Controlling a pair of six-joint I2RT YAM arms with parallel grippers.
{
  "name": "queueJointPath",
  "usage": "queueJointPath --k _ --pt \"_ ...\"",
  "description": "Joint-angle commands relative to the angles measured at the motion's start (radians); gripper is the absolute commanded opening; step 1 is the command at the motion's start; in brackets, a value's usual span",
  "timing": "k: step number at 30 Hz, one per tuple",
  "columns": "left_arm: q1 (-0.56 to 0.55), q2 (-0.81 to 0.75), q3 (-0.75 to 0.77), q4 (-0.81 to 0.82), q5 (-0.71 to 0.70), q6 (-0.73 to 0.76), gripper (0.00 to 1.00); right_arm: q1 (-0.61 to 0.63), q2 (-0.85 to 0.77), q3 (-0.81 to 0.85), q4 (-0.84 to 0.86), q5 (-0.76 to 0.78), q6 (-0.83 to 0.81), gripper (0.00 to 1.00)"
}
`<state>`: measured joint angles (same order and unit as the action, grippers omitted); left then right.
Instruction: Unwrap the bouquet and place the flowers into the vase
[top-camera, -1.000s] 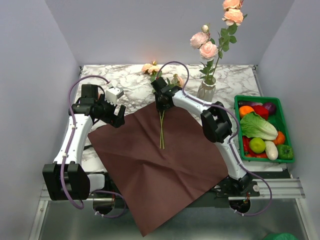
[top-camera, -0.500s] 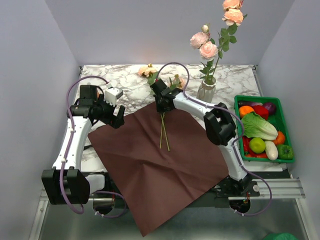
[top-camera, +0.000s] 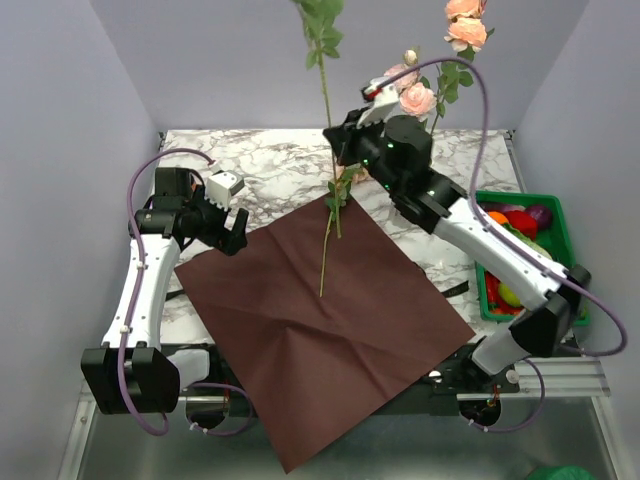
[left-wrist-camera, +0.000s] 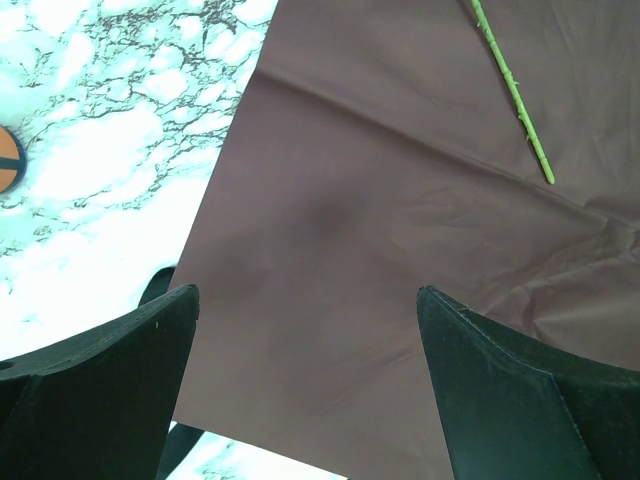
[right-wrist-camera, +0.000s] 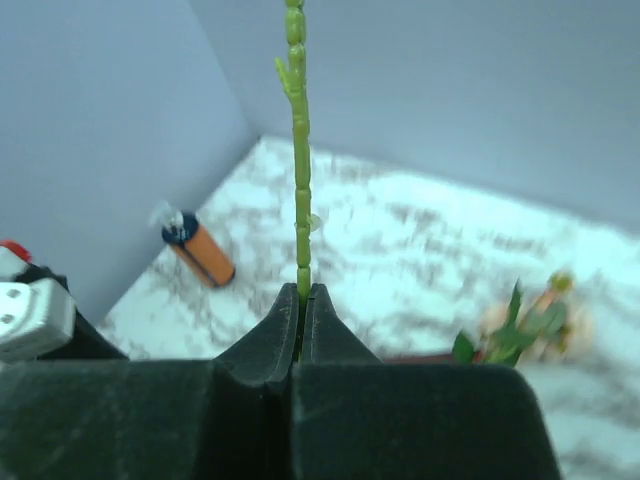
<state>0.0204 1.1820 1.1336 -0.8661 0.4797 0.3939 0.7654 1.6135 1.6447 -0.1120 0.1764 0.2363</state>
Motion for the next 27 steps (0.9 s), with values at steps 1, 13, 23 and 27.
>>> queueJointPath --k 1,13,23,27 --pt "0.010 -0.019 0.018 -0.022 0.003 -0.009 0.99 0.009 -0.145 -0.133 0.334 0.087 -0.225 0.01" --pt "0.009 0.034 0.052 -0.014 0.016 -0.012 0.99 -0.124 -0.308 -0.336 0.867 0.350 -0.681 0.01" --pt "0.010 0.064 0.074 -0.014 0.020 0.000 0.99 -0.261 -0.316 -0.413 0.905 0.345 -0.606 0.01" --pt "0.010 0.073 0.080 -0.014 0.023 0.006 0.99 -0.282 -0.290 -0.416 0.929 0.342 -0.582 0.01"
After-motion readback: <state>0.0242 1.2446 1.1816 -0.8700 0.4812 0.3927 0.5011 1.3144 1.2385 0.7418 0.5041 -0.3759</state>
